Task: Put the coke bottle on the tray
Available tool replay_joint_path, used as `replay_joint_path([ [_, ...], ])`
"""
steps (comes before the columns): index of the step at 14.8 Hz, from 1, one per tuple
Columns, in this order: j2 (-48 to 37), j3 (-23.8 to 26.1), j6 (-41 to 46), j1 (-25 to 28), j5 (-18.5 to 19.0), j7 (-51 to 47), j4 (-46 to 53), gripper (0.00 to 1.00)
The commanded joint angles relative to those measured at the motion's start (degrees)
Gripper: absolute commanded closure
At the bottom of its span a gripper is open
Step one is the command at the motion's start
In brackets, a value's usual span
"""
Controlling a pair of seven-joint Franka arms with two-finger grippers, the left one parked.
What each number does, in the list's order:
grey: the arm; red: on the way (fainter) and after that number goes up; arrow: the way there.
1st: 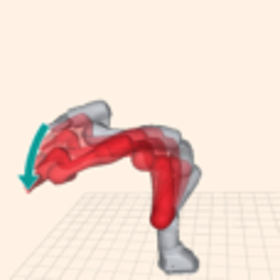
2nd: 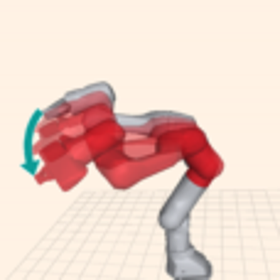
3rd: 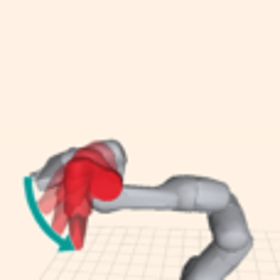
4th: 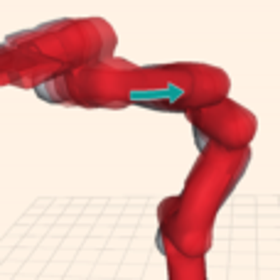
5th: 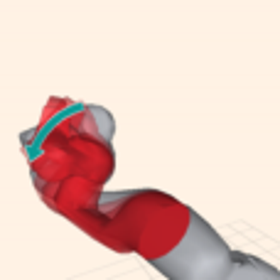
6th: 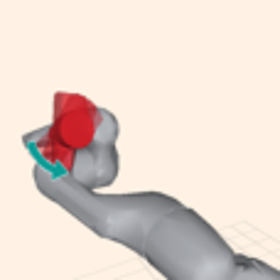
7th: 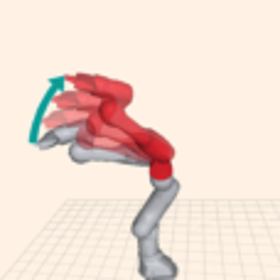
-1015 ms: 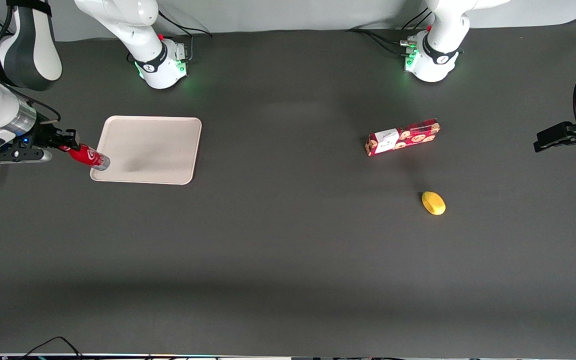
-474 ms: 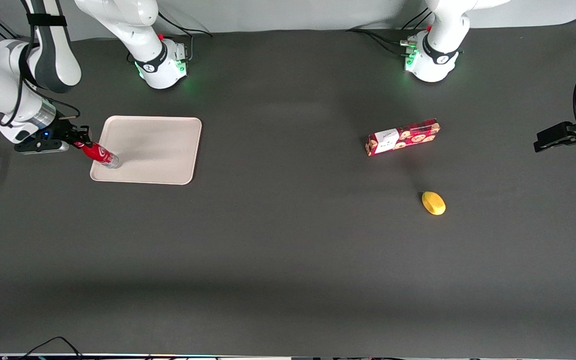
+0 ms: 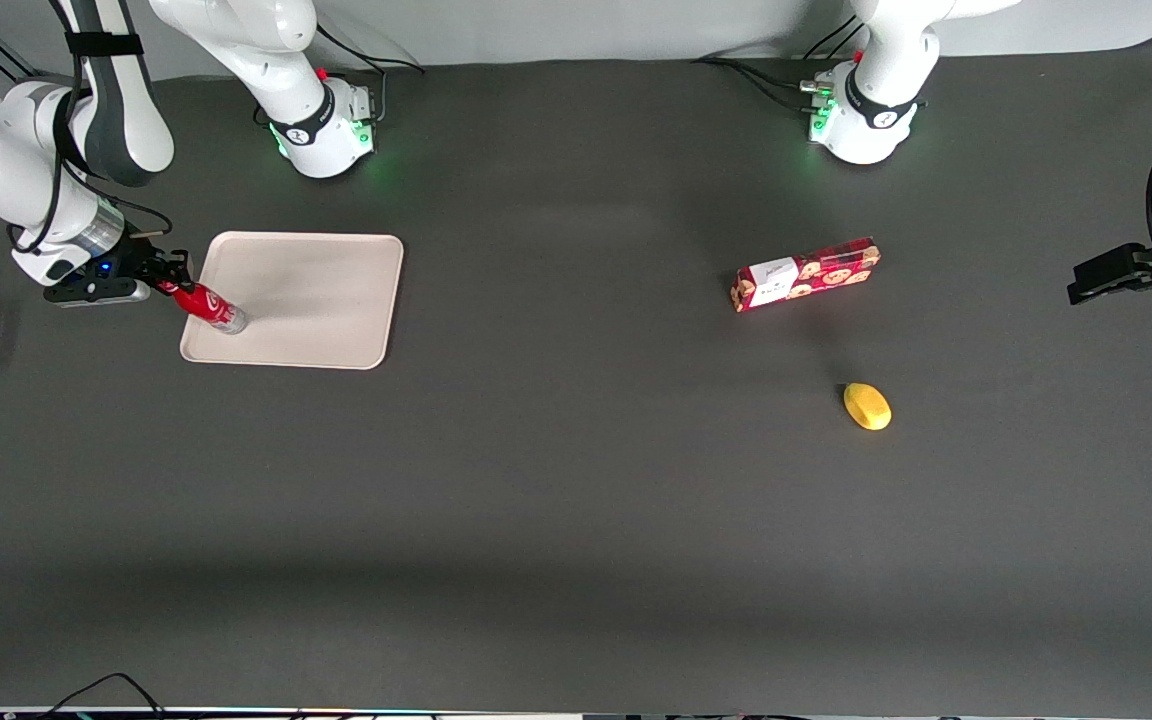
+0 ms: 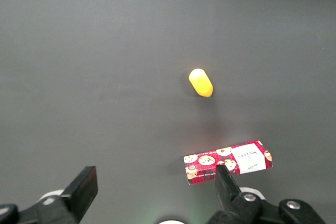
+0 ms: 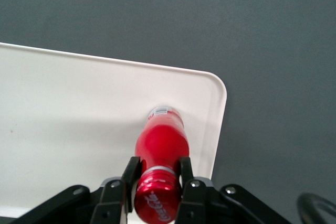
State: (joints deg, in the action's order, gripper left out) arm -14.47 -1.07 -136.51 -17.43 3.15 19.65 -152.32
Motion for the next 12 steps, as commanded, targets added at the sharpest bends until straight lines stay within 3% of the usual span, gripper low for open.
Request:
replay_joint_path([
  [1, -1.7, -0.2, -0.8, -0.1, -0.3, 1.7, -0.8, 0.00],
  [6, -2.1, 0.3, 1.6, 0.7, -0.3, 0.7, 3.2, 0.00],
  [12, -0.6, 3.1, 15.6, 1.0, -1.0, -0.6, 21.7, 0.00],
])
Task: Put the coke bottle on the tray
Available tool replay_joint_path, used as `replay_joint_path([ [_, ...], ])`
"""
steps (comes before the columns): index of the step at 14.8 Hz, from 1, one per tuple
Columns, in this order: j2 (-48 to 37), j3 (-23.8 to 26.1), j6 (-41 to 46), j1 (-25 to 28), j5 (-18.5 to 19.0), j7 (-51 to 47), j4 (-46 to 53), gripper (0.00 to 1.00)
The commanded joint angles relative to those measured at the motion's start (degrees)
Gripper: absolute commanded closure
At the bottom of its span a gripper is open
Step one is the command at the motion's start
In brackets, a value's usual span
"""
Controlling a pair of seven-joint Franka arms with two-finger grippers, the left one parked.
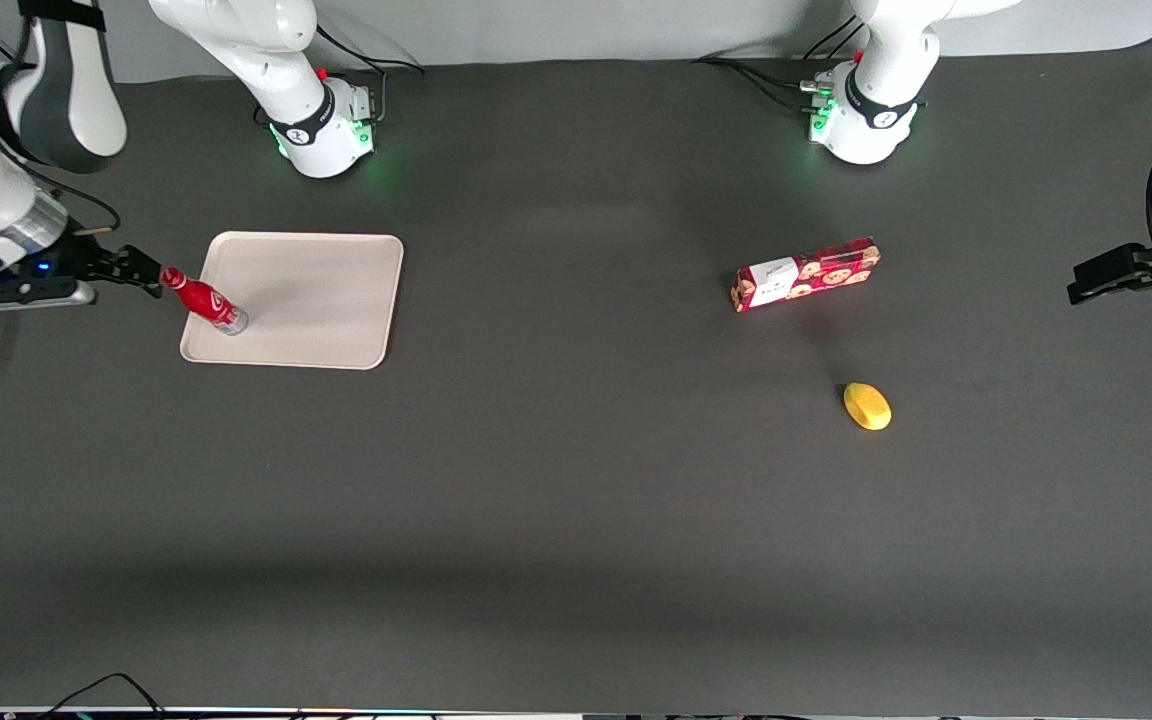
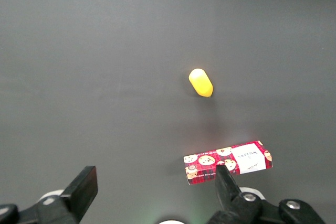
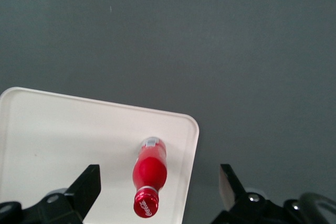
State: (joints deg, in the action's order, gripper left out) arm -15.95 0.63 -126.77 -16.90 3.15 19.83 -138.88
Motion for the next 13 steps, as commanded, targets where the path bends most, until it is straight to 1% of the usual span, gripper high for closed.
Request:
replay_joint_path([
  [1, 1.4, 1.4, 6.7, 0.5, -1.1, -1.6, 11.3, 0.00],
  [2, 2.6, 1.4, 9.3, 0.5, -1.5, -1.9, 15.4, 0.00],
  [4, 6.1, 2.3, 18.7, 0.6, -2.9, -2.2, 26.2, 0.00],
  [5, 7.8, 2.6, 22.5, 0.5, -3.5, -3.3, 31.3, 0.00],
  [7, 10.4, 4.5, 28.2, 0.5, -3.4, -7.7, 39.0, 0.00],
  [9, 13.7, 6.3, 32.4, 1.1, -3.4, -11.2, 45.8, 0.00],
  [11, 16.5, 6.5, 35.2, 2.6, -3.4, -13.8, 50.6, 0.00],
  [13, 17.6, 7.2, 35.2, 2.8, -3.6, -15.3, 51.5, 0.00],
])
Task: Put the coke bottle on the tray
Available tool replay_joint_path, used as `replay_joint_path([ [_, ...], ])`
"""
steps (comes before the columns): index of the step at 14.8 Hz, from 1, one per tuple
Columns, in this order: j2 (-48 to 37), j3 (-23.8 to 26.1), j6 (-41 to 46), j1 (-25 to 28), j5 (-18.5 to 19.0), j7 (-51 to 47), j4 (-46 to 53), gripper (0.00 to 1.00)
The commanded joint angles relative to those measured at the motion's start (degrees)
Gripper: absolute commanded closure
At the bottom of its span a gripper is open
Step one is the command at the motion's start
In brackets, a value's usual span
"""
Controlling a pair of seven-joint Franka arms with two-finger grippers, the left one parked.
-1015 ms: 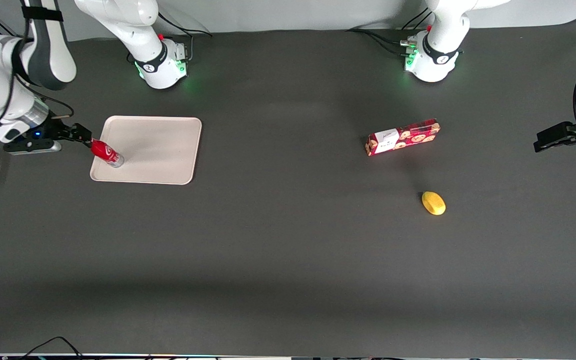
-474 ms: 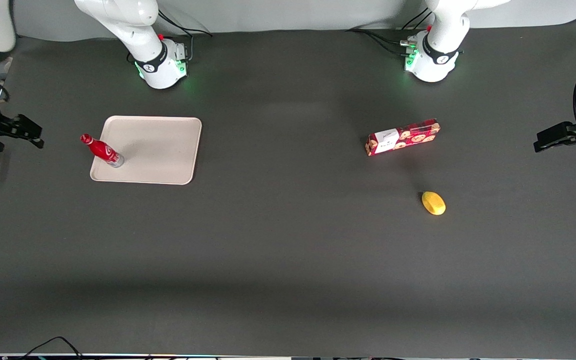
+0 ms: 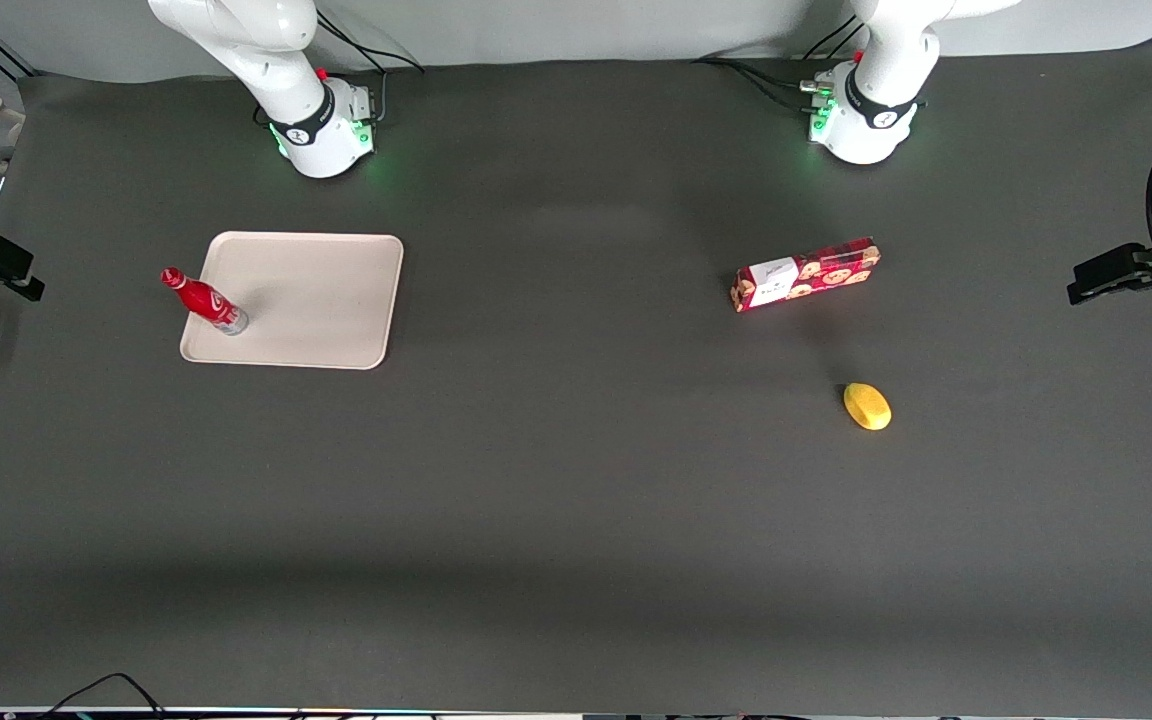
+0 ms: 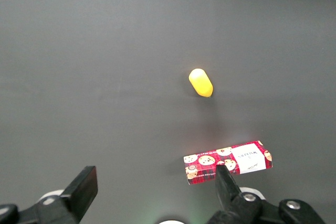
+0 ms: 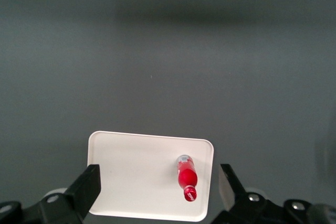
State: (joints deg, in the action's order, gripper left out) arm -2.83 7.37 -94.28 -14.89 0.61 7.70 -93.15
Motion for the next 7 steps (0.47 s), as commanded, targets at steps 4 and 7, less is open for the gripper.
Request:
replay_joint_path([
  [4, 5.5, 1.9, 2.3, 0.6, -1.0, -6.4, 5.7, 0.00],
  [7, 5.6, 2.0, 2.3, 0.6, -1.1, -6.7, 5.7, 0.00],
])
